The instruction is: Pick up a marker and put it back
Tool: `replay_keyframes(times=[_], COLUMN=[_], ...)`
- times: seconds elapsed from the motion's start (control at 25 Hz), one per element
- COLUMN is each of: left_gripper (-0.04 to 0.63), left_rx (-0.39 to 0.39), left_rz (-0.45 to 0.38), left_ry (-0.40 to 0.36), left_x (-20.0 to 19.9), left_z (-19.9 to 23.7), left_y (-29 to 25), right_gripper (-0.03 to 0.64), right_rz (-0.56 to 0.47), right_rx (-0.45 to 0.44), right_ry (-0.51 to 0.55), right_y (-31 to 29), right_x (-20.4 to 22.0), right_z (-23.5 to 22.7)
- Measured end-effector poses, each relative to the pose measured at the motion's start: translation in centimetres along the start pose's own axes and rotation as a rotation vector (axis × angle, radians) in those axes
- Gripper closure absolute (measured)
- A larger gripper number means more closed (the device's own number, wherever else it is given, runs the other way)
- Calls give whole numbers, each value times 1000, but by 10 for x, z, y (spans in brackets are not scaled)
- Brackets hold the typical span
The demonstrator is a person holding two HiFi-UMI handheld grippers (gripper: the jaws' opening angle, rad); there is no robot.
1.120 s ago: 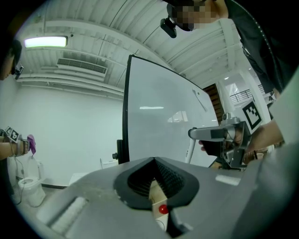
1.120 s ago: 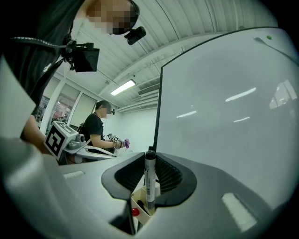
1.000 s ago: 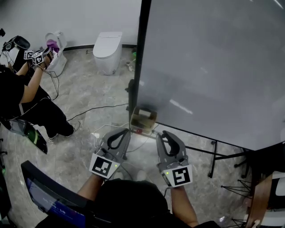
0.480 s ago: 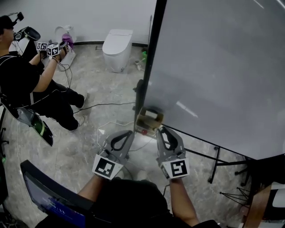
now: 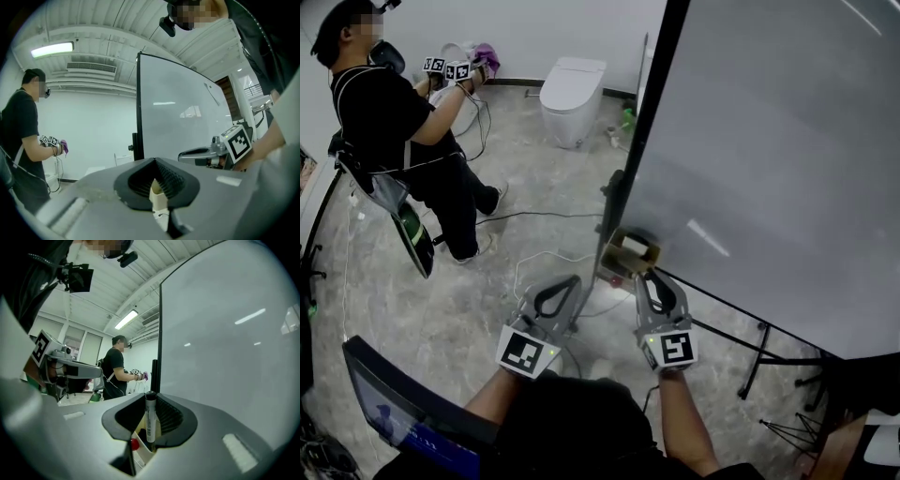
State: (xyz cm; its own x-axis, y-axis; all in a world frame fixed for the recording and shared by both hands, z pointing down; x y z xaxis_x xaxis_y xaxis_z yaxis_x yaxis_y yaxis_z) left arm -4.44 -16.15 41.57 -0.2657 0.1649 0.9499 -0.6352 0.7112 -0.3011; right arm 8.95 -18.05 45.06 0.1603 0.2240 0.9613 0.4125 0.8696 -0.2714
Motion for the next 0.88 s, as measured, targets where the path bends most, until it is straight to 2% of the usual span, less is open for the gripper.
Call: replay_keyframes(times=[0.32, 0.88], left_gripper=[591, 591], left_rx=[-45, -101], left_rz=[13, 26], left_ry=[11, 13], left_x=[3, 4], left_z=[6, 18], left_y=[3, 6], right_gripper=[540, 538], right_rz=[50, 63], right_rx=[-28, -65], right_ry=[14, 23], right_y=[-16, -35], right_x=[15, 24], right_z=[-3, -5])
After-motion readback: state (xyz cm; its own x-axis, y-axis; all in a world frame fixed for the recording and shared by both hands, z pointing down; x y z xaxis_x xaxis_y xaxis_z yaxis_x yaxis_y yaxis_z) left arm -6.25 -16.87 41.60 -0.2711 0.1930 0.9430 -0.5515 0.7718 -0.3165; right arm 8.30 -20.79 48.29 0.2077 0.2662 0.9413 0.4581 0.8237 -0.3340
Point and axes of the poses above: the fingertips, and each gripper's own axes: y backward along the fingers, z to its left, x out of its underside, the point moved 1 cm from there along y, backward along the fingers, and after that the axes turned 15 degrees about z, right-handed, at the moved point
